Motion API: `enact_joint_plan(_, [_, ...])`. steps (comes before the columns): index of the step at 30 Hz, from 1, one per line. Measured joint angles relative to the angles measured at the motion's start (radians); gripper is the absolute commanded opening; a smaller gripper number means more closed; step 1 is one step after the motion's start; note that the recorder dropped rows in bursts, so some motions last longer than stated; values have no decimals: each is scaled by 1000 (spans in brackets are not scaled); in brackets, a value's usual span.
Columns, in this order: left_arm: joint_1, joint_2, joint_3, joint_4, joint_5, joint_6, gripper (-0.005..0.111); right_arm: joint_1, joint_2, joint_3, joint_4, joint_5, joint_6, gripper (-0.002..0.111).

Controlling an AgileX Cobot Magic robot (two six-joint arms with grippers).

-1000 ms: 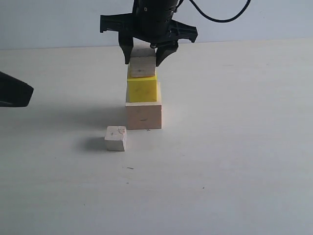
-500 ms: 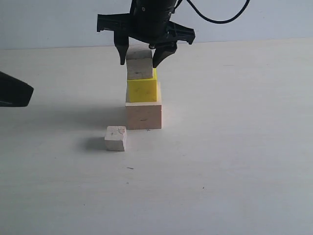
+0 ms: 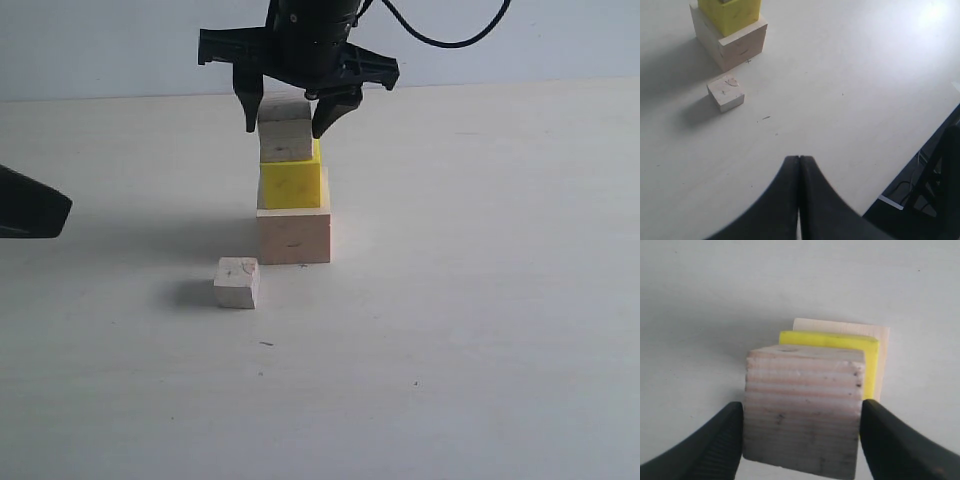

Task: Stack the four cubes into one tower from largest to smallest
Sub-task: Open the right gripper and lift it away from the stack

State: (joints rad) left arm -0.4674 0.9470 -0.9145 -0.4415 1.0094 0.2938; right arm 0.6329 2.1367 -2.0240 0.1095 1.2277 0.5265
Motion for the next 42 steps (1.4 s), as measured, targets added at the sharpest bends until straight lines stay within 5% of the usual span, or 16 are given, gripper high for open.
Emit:
enact_joint_plan(21, [0, 0, 0, 0, 8, 12, 0, 0, -167, 0, -4, 0, -43, 61])
enact_joint_plan(25, [0, 0, 0, 2, 10, 16, 0, 0, -259, 0, -27, 0, -107, 39])
enact_joint_plan(28, [0, 0, 0, 4, 10, 16, 0, 0, -346, 0, -30, 0, -208, 0])
enact_joint_plan(32, [0, 0, 0, 8, -1, 16, 0, 0, -439, 3, -47, 0, -363, 0])
enact_joint_plan(37, [0, 0, 0, 36, -74, 20, 0, 0, -602, 246, -109, -11, -382, 0])
enact_joint_plan(42, [0, 0, 0, 43, -134, 40, 0, 0, -852, 751, -109, -195, -347, 0])
